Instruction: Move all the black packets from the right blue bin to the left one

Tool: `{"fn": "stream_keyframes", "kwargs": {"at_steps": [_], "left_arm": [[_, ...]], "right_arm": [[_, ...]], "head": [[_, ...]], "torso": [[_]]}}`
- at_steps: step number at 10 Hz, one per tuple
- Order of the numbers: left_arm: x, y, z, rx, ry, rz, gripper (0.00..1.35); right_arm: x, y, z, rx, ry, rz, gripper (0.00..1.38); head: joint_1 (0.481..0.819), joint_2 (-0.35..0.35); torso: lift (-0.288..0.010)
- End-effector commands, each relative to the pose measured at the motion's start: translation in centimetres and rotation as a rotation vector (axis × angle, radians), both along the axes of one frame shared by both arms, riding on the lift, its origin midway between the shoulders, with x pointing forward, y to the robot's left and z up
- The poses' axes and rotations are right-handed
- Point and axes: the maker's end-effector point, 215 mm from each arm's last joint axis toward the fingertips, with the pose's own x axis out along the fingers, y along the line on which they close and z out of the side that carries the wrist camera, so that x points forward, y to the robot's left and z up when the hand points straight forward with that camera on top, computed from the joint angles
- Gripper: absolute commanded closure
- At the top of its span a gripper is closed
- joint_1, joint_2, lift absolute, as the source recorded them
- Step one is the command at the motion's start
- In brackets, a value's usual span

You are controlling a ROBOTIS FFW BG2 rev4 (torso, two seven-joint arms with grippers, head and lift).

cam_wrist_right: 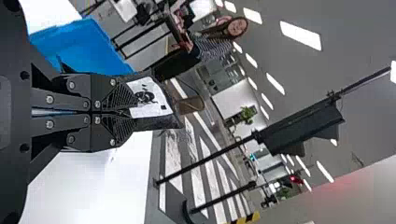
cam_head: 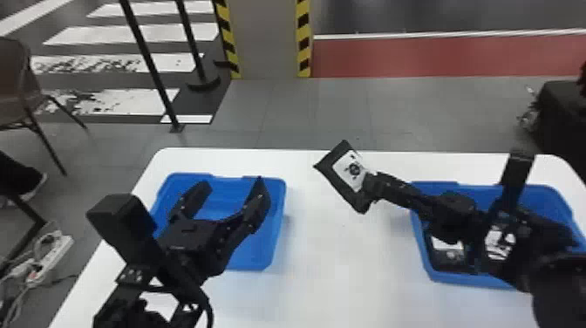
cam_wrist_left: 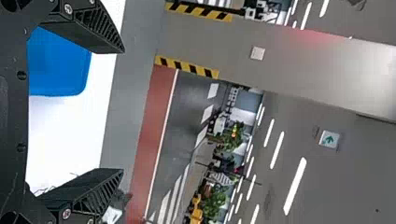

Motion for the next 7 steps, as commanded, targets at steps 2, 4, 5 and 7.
{"fn": "stream_keyframes", "kwargs": {"at_steps": [2,4,5,7], "left_arm": [[0.3,-1.1,-0.8,-0.034,0.046,-0.045,0.12],[0.5,-3.0,-0.7,-0.089,0.064,-0.1,0.12],[0.6,-4.0,-0.6,-0.111,0.066,-0.126,0.12],[0.6,-6.1,0.6,-0.177,0.048,-0.179,0.12]], "right_arm": [[-2.0,5.7,2.3,0.077,-0.008,0.136,1.13],[-2.8,7.7,4.0,0.1,-0.032,0.19,1.13],[-2.9,8.2,4.5,0.104,-0.039,0.205,1.13],[-3.3,9.6,4.8,0.115,-0.037,0.238,1.13]], "head": [[0.695,0.159],[0.695,0.202],[0.695,0.207],[0.695,0.202]], "torso": [[-0.11],[-0.11],[-0.11],[-0.11]]}}
